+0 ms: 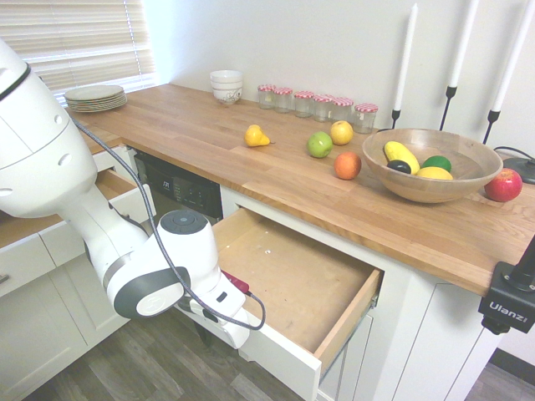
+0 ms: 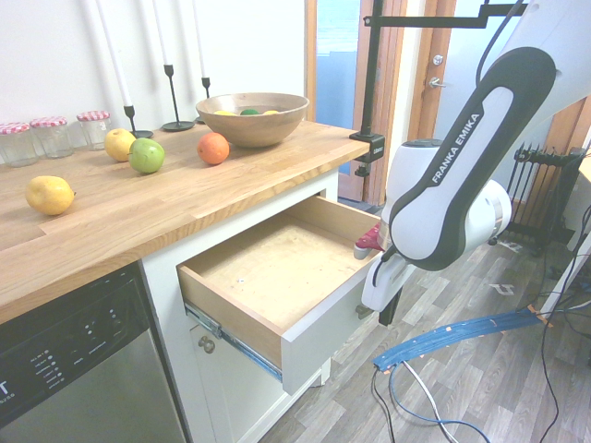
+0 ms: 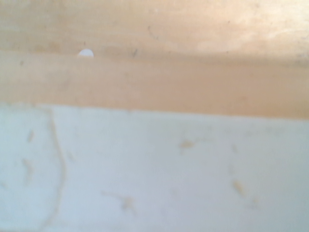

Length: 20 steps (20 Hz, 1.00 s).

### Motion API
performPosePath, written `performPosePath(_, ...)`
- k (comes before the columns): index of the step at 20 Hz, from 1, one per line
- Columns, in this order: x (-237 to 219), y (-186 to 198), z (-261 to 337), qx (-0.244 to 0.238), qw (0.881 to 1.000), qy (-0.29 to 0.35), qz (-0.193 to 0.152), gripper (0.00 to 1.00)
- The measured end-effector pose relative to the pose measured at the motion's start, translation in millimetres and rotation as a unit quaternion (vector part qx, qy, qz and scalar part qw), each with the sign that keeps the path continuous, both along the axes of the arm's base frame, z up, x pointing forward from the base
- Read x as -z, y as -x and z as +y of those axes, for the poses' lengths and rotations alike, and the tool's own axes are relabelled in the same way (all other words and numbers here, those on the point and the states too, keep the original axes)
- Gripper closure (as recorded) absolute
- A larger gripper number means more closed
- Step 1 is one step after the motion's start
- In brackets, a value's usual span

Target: Close the drawer

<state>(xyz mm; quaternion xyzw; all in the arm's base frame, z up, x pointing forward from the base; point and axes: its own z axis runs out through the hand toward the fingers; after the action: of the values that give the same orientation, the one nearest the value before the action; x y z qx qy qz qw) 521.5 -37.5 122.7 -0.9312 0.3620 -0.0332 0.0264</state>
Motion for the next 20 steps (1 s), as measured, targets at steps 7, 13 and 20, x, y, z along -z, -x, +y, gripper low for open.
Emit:
performPosePath(7, -3, -35, -9, 0.003, 1.000, 0.002, -0.008, 1.00)
performPosePath(13, -7, -75, -6, -0.002, 1.000, -0.001, -0.020, 1.00)
performPosePath(20, -4, -108, -3, -0.006, 1.000, 0.009, -0.028, 1.00)
